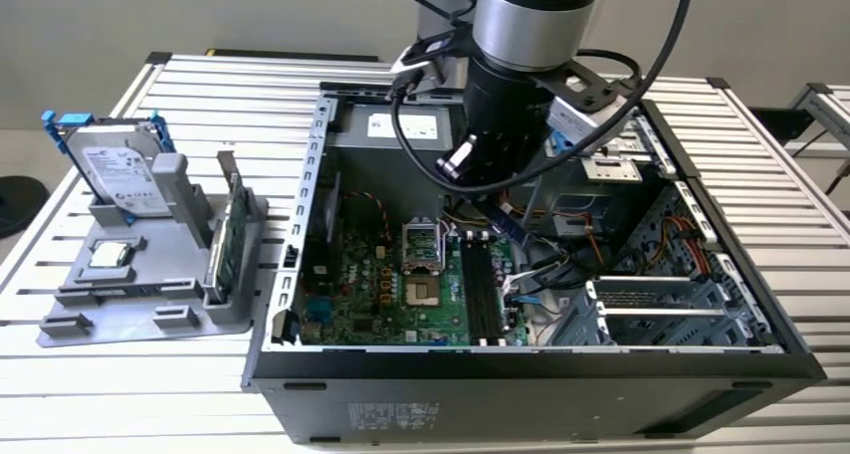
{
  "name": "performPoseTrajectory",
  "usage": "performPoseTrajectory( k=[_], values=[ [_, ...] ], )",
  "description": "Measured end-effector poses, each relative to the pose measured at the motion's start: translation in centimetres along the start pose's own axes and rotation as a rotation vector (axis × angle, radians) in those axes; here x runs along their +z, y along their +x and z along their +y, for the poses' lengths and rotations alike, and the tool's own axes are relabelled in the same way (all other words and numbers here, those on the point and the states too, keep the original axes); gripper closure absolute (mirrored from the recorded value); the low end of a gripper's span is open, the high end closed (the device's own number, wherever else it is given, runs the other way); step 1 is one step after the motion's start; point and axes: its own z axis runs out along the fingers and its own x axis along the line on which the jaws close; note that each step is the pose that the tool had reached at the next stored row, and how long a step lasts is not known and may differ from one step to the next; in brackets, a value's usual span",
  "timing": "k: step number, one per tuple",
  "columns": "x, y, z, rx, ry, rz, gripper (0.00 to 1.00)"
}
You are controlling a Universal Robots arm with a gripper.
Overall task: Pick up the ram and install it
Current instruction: 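Insert the ram into the slot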
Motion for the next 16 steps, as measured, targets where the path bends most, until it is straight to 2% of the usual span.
performPoseTrajectory(
  k=[16],
  values=[
    [0.0, 0.0, 0.0, 0.176, -0.0037, 0.0031, 1.0]
  ],
)
